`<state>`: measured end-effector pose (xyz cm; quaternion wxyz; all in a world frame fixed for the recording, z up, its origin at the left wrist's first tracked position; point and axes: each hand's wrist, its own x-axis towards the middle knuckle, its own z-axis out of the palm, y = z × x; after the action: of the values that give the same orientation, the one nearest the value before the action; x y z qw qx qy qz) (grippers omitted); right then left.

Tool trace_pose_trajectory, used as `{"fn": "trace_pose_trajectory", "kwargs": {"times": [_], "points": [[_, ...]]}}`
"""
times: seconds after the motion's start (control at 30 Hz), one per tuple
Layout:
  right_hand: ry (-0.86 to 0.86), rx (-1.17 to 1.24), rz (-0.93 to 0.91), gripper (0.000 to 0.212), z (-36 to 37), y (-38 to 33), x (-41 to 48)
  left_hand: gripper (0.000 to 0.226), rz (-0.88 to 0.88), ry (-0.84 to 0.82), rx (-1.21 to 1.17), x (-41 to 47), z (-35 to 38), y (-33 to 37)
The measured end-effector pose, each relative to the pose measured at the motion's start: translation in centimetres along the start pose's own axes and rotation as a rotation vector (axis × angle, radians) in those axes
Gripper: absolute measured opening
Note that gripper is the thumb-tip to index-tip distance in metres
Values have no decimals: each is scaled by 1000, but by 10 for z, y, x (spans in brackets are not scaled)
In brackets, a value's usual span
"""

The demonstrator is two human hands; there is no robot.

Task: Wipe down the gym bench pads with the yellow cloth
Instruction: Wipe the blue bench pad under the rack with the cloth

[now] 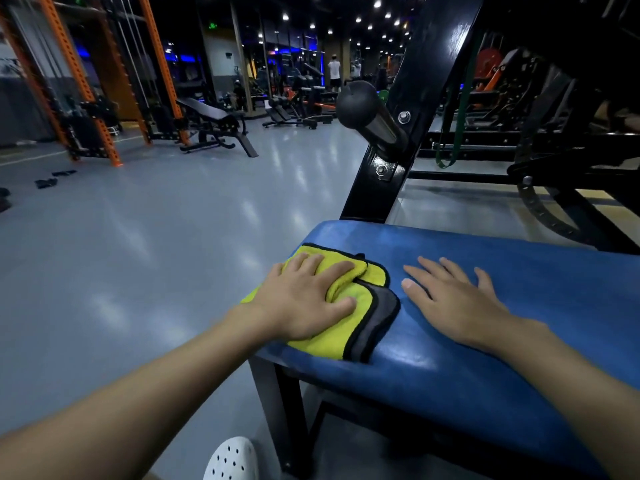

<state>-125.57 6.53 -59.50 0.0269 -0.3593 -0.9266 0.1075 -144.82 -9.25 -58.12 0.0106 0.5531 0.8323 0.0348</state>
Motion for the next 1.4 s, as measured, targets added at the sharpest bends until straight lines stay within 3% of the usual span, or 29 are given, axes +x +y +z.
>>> {"fn": "trace_pose_trajectory", "kwargs": {"times": [0.13, 0.33, 0.5, 0.97, 1.17, 1.3, 1.4], "points": [[9, -7, 7, 60, 2, -1, 2, 66, -11, -9, 6, 59, -2, -5], [22, -41, 6, 72, 5, 0, 3, 67, -51, -30, -25, 151, -2, -8], [26, -28, 9, 70, 5, 0, 3, 65, -128, -17, -40, 184, -5, 1], [28, -6, 16, 56, 2, 1, 0, 63, -108, 7, -56, 58, 0, -10], [-6, -32, 16, 54, -4, -4, -6, 74, -85, -9, -27, -17, -1, -8], [158, 37, -29, 32, -18, -28, -3, 85, -88, 2, -311, -29, -15, -18], [192, 324, -91, 47, -26, -64, 3, 69, -175, 144, -480, -22, -23, -38]]}}
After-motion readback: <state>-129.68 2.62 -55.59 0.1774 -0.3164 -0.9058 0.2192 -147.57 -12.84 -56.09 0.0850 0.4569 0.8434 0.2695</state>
